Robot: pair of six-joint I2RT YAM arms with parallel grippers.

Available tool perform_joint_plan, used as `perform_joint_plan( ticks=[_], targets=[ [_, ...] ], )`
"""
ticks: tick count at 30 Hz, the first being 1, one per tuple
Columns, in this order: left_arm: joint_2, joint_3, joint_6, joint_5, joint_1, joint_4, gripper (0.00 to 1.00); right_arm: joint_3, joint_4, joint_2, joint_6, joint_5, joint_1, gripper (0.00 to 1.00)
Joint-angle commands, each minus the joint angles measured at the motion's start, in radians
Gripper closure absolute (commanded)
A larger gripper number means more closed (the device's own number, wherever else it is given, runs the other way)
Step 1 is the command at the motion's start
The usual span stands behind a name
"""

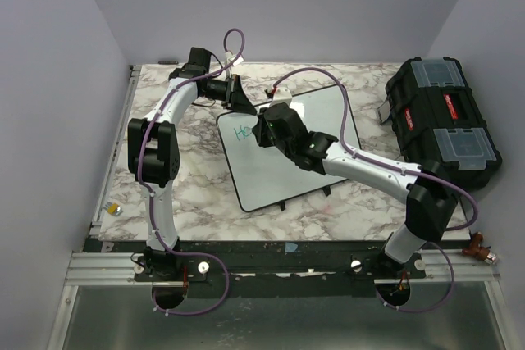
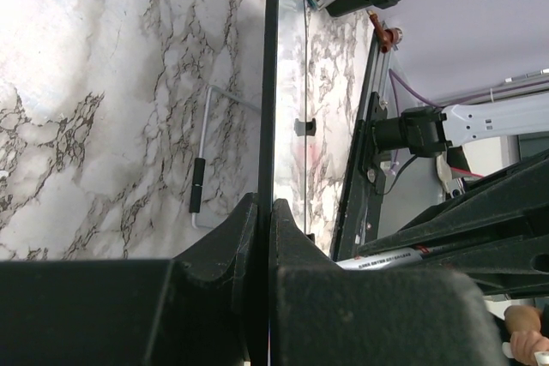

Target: Write a sentence on the whiteboard

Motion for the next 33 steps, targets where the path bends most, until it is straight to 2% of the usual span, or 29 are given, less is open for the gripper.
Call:
perform_joint_plan(
  ticks=[1, 12, 20, 33],
  targets=[
    [-0.051, -0.005, 0.054, -0.070, -0.005, 0.054, 1.00, 0.030, 0.002, 0.036, -0.003, -0.030, -0.004, 0.99],
    [-0.053, -0.007, 0.057, -0.071, -0.005, 0.054, 1.00, 0.014, 0.015, -0.006, 0.001, -0.043, -0.002, 0.99],
    [-0.054, -0.007, 0.054, -0.072, -0.005, 0.054, 1.00, -0.027, 0.023, -0.080, -0.015, 0.055, -0.004, 0.99],
    [-0.054, -0.011, 0.057, -0.068, -0.005, 0.056, 1.00, -0.006, -0.006, -0.040, -0.011, 0.096, -0.005, 0.99]
  ],
)
